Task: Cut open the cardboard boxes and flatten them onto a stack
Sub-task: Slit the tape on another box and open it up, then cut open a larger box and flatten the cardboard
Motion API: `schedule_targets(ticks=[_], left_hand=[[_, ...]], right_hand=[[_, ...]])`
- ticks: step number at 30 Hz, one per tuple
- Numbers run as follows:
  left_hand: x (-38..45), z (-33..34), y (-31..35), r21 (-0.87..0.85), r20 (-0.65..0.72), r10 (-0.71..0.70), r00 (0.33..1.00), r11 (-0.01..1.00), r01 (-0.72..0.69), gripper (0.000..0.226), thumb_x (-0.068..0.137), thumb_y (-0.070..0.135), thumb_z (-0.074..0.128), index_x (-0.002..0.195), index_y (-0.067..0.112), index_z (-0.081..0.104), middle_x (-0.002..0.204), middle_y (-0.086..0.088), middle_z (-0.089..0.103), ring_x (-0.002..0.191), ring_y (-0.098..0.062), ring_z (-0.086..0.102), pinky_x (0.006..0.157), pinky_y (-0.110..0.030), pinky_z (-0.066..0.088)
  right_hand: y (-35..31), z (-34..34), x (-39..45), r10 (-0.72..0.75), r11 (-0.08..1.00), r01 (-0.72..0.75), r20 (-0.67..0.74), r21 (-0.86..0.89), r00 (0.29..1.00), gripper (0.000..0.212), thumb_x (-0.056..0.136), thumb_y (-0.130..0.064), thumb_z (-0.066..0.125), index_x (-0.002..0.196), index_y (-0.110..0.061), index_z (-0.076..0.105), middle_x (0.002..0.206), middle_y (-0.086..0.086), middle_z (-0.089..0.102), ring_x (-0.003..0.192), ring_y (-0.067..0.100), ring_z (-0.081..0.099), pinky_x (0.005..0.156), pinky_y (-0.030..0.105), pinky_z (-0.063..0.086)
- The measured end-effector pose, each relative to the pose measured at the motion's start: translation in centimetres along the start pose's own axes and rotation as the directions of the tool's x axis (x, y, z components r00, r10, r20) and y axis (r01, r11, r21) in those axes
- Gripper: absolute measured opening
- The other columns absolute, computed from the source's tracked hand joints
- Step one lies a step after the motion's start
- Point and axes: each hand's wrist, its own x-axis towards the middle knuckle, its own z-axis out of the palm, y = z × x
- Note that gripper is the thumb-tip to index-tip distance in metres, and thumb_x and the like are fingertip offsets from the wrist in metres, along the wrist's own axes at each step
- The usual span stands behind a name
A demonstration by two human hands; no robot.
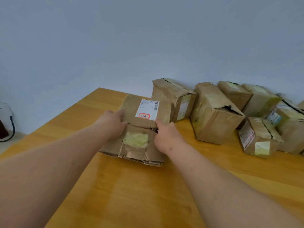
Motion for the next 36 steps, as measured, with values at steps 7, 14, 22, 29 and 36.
schedule_targets(ticks=[7, 14, 22, 29, 36], left_hand=[[1.7, 5.0, -0.5, 0.212, 0.120, 0.229, 0.966, 0.945, -0.250, 0.051, 0.105, 0.038, 0.018, 0.155, 0.038, 0.009, 0.165, 0.008, -0.004, 0.151, -0.015, -0.005, 0.122, -0.049, -0.002], [2.7, 5.1, -1.3, 0.096, 0.280, 0.220, 0.934, 0.962, -0.255, 0.073, 0.093, 0.069, 0.024, 0.155, 0.039, 0.002, 0.163, 0.012, -0.015, 0.150, -0.013, -0.014, 0.121, -0.049, -0.003], [2.5, 2.6, 0.5, 0.284, 0.326, 0.153, 0.933, 0.925, -0.251, 0.076, 0.093, 0.069, 0.033, 0.156, 0.037, 0.004, 0.164, 0.011, -0.006, 0.152, -0.018, -0.002, 0.118, -0.060, -0.001], [-0.7, 1.2, 5.4, 0.273, 0.071, 0.259, 0.963, 0.924, -0.268, 0.056, 0.098, 0.046, 0.037, 0.152, 0.039, 0.023, 0.161, 0.011, 0.018, 0.148, -0.019, 0.015, 0.119, -0.048, 0.008], [-3.2, 0.7, 12.0, 0.142, -0.073, 0.434, 0.898, 0.896, -0.421, 0.051, 0.099, 0.044, 0.042, 0.149, 0.035, 0.033, 0.157, 0.009, 0.029, 0.146, -0.020, 0.021, 0.118, -0.048, 0.012]], right_hand=[[1.3, 2.1, 1.7, -0.153, 0.947, 0.166, 0.068, -0.274, 0.986, 0.066, 0.095, -0.012, 0.033, 0.154, -0.035, 0.016, 0.164, 0.002, -0.009, 0.148, 0.029, 0.002, 0.117, 0.047, 0.023], [1.5, 2.6, 3.1, -0.152, 0.949, 0.193, 0.176, -0.250, 0.973, 0.063, 0.099, -0.014, 0.029, 0.156, -0.030, 0.011, 0.165, 0.006, 0.001, 0.151, 0.025, 0.004, 0.121, 0.044, 0.017], [1.9, 0.6, 1.2, -0.212, 0.950, 0.223, 0.075, -0.219, 0.974, 0.054, 0.095, -0.009, 0.034, 0.146, -0.026, 0.039, 0.151, 0.005, 0.036, 0.134, 0.030, 0.034, 0.105, 0.046, 0.040], [6.3, -4.6, -1.7, -0.068, 0.998, 0.067, -0.448, -0.018, 0.892, 0.025, 0.096, -0.017, 0.046, 0.118, -0.019, 0.058, 0.112, 0.001, 0.052, 0.078, 0.021, 0.053, 0.065, 0.035, 0.047], [12.5, -9.8, -3.4, 0.209, 0.977, -0.133, -0.632, 0.167, 0.746, 0.033, 0.095, -0.024, 0.052, 0.128, -0.023, 0.049, 0.130, 0.006, 0.042, 0.078, 0.024, 0.053, 0.066, 0.033, 0.043]])
